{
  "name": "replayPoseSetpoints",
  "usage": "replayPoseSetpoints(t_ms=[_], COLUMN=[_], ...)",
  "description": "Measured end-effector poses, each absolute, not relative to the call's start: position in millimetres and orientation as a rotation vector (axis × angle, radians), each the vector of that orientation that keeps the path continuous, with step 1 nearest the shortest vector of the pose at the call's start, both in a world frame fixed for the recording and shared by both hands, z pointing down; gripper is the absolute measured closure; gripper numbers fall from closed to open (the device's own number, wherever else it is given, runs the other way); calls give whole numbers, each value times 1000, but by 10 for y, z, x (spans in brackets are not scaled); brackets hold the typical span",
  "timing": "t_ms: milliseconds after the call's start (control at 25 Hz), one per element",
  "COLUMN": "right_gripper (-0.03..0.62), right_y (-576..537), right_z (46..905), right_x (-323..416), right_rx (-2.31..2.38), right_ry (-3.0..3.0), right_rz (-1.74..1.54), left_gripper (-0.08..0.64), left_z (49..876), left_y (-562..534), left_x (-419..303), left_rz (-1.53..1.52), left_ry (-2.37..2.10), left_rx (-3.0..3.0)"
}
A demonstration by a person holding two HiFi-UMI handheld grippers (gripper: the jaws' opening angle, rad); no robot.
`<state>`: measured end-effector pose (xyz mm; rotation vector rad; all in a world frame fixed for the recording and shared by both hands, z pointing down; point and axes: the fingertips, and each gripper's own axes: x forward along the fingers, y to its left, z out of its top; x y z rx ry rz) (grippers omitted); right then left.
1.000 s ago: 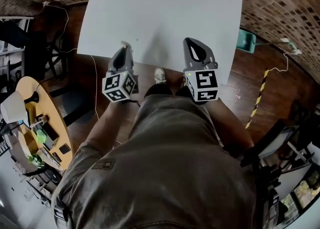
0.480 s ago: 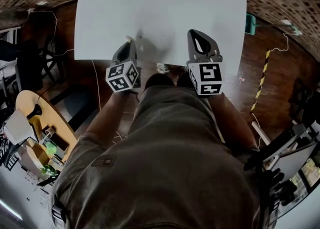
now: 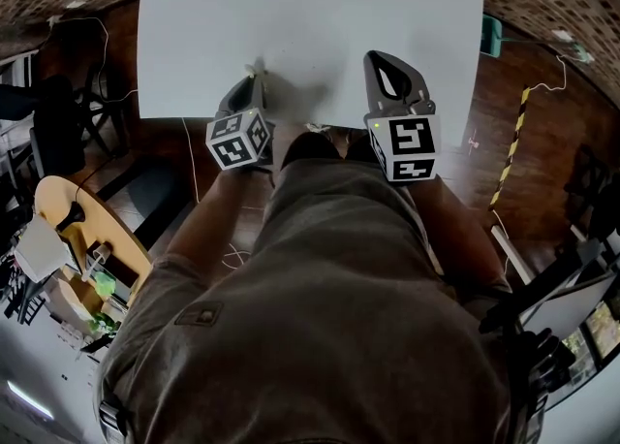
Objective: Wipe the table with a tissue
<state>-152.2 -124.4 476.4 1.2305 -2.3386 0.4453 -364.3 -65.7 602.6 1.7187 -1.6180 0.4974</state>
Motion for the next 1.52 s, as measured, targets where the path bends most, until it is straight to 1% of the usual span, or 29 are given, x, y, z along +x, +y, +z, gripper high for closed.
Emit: replayPoseSetpoints(t_ms=[280, 600, 1520], right_gripper=[578, 578, 578], right_y=[-1224, -1349, -1344], right_z=[4743, 4797, 4928], right_x=[-1578, -1431, -1292], right_rx=[1228, 1225, 1233], right_ry=[-2352, -2357, -2334], right_rz=[463, 489, 554], left_gripper=[532, 532, 532], left_z=[6056, 6077, 6103], left_y=[-608, -717, -1134], left_x=[-3710, -3572, -3273], left_rz=[574, 645, 711], left_ry=[-1611, -1594, -1529], left_rx=[1706, 1688, 1740])
